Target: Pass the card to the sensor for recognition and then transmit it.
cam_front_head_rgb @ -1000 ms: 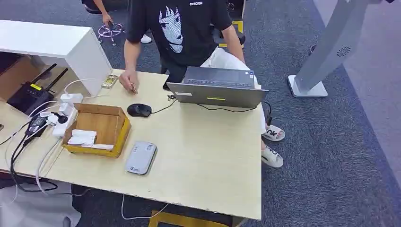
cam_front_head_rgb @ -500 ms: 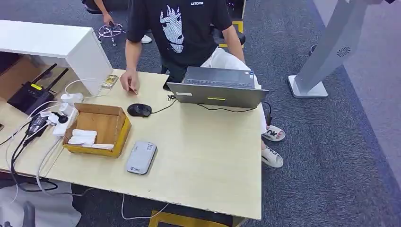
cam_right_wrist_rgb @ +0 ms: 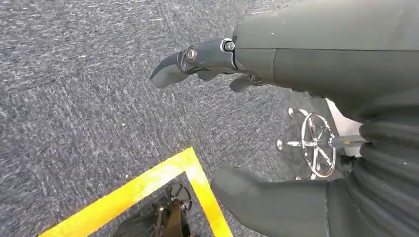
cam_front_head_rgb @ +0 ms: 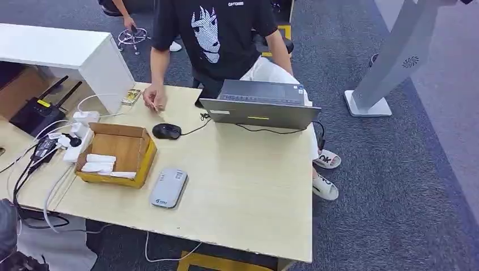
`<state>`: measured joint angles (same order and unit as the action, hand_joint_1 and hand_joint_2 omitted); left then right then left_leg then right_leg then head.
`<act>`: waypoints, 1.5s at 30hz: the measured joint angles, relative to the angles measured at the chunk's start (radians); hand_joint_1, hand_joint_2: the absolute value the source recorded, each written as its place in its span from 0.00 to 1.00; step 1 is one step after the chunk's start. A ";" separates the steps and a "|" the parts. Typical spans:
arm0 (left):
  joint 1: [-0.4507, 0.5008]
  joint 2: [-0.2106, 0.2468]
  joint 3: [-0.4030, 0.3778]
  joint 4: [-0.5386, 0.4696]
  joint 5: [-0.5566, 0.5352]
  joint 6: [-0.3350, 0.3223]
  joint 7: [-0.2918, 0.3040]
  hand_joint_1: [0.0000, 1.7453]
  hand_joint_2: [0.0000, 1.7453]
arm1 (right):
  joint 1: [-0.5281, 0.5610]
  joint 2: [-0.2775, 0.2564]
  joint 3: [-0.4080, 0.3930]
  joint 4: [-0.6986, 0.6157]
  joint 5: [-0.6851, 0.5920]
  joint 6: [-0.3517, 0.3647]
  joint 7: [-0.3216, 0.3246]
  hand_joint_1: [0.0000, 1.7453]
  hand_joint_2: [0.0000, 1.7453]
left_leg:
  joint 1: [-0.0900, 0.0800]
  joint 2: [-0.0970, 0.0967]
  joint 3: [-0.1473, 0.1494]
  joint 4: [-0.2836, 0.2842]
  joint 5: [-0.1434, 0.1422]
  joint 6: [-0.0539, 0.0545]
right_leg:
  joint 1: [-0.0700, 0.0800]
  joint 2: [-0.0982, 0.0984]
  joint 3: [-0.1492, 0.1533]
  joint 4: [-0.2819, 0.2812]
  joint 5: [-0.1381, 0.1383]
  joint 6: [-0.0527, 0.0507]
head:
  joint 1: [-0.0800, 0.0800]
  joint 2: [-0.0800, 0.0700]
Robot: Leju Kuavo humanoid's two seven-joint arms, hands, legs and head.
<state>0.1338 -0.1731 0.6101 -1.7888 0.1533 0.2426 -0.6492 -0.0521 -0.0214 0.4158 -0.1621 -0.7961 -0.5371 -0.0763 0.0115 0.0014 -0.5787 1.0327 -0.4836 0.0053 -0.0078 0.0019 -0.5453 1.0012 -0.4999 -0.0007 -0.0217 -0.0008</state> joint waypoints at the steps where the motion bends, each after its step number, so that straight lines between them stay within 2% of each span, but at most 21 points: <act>1: -0.016 0.013 -0.018 -0.009 -0.029 0.003 0.011 0.00 1.00 | -0.002 0.000 0.000 0.000 0.000 0.003 0.001 0.00 1.00 | 0.000 0.000 0.000 0.000 0.000 0.000 | 0.000 0.000 0.000 0.000 0.000 0.000 | 0.000 0.000; 9: -0.139 0.094 -0.109 0.006 -0.236 0.024 0.116 0.00 1.00 | -0.003 0.000 0.008 0.000 0.007 0.017 0.017 0.00 1.00 | 0.000 0.000 0.000 0.000 0.001 -0.001 | 0.000 0.001 0.000 0.000 0.001 0.000 | 0.000 0.000; 18: -0.280 0.164 -0.210 0.107 -0.483 0.048 0.232 0.00 1.00 | -0.006 0.000 0.024 0.000 0.018 0.032 0.034 0.00 1.00 | 0.000 0.001 0.000 0.000 0.001 -0.001 | 0.000 0.001 -0.001 0.000 0.001 0.000 | 0.000 0.000; 26: -0.395 0.207 -0.303 0.214 -0.704 0.065 0.326 0.00 1.00 | -0.009 0.000 0.040 0.000 0.028 0.046 0.049 0.00 1.00 | 0.000 0.001 0.000 0.000 0.002 -0.001 | 0.000 0.001 -0.001 0.000 0.001 -0.001 | 0.000 0.000; 35: -0.528 0.236 -0.425 0.330 -0.965 0.083 0.429 0.00 1.00 | -0.013 0.000 0.061 0.000 0.041 0.065 0.066 0.00 1.00 | 0.000 0.001 0.000 0.001 0.002 -0.001 | 0.000 0.002 -0.001 0.000 0.002 -0.001 | 0.000 0.000; 36: -0.542 0.239 -0.439 0.345 -0.995 0.084 0.441 1.00 1.00 | -0.014 0.000 0.064 0.000 0.042 0.069 0.067 0.00 1.00 | 0.000 0.001 0.000 0.001 0.002 -0.001 | 0.000 0.002 -0.001 0.000 0.002 -0.001 | 0.000 0.000; 45: -0.658 0.272 -0.569 0.456 -1.245 0.094 0.540 1.00 1.00 | -0.018 0.003 0.093 0.000 0.060 0.092 0.085 0.00 1.00 | 0.000 0.002 0.000 0.001 0.002 0.000 | 0.000 0.002 -0.001 0.000 0.002 -0.002 | 0.000 0.000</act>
<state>-0.5241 0.0992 0.0413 -1.3326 -1.0916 0.3368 -0.1092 -0.0704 -0.0187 0.5085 -0.1625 -0.7359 -0.4456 0.0088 0.0118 0.0031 -0.5791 1.0334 -0.4814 0.0049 -0.0078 0.0038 -0.5462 1.0015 -0.4974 -0.0022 -0.0217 -0.0008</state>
